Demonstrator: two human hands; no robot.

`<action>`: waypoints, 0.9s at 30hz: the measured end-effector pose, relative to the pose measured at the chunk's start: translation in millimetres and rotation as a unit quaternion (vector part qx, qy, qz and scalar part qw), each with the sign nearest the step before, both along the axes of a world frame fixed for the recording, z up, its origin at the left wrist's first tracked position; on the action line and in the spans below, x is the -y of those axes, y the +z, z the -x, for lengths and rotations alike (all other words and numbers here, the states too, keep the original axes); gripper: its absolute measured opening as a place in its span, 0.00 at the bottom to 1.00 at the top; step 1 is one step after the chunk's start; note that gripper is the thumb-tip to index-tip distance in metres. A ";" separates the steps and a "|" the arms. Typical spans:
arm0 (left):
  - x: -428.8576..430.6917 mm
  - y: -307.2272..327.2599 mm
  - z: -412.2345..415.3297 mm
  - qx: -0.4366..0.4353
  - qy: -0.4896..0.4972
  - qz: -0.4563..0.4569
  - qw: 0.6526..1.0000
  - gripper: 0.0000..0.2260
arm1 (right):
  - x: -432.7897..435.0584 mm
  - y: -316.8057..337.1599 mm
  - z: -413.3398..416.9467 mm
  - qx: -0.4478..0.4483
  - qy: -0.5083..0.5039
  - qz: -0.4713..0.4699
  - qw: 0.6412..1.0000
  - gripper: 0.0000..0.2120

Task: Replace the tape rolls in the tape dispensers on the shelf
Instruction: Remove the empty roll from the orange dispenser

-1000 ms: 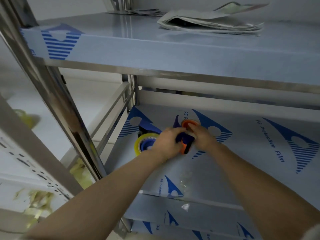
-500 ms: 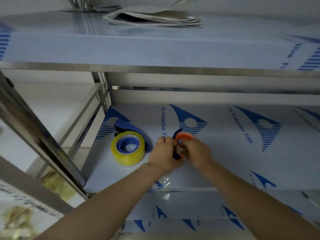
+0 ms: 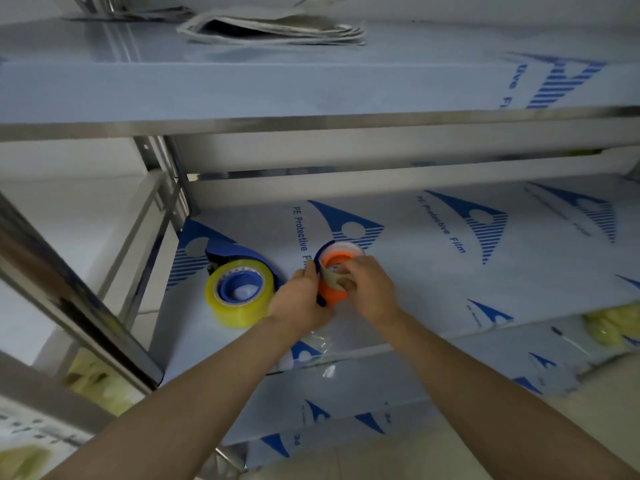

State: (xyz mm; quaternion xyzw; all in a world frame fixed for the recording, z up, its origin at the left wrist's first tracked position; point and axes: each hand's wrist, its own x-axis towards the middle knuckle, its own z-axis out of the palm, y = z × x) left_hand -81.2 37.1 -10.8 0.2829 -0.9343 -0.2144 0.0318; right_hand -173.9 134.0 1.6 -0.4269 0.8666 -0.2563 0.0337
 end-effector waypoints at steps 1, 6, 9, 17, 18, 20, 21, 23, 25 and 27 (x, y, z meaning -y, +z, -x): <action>2.3 1.3 0.2 0.003 -0.006 0.003 1.000 0.38 | 0.9 -0.6 -0.2 -0.004 -0.008 0.004 1.000 0.09; 6.2 9.1 3.0 0.014 -0.031 0.017 0.999 0.39 | 1.1 6.3 -8.8 -0.024 -0.056 -0.004 0.998 0.11; 4.2 14.2 8.0 -0.009 -0.039 0.011 0.999 0.30 | -1.4 16.7 -9.8 -0.074 -0.059 -0.036 0.995 0.15; 6.6 31.2 14.0 -0.024 -0.051 0.031 0.998 0.21 | -16.2 26.4 -3.6 -0.021 -0.081 0.035 0.996 0.10; 8.8 31.6 14.3 -0.020 -0.051 0.032 0.998 0.21 | -18.0 24.7 -3.0 -0.012 -0.090 0.067 0.994 0.08; 14.7 30.4 14.4 -0.011 -0.046 0.040 0.998 0.18 | -20.2 27.9 -1.8 0.101 -0.173 0.198 0.960 0.06; 17.4 28.6 14.3 -0.004 -0.044 0.041 0.998 0.18 | -21.6 30.2 0.9 0.175 -0.217 0.270 0.921 0.08; 22.6 23.0 14.3 0.000 -0.043 0.032 0.999 0.17 | -25.4 31.2 6.0 0.254 -0.261 0.337 0.869 0.11; 25.9 18.2 16.2 -0.006 -0.039 0.014 0.999 0.18 | -27.7 27.1 6.0 0.239 -0.251 0.299 0.889 0.10; 27.3 15.2 19.4 -0.007 -0.028 0.001 1.000 0.22 | -28.0 19.5 2.6 0.220 -0.224 0.266 0.912 0.10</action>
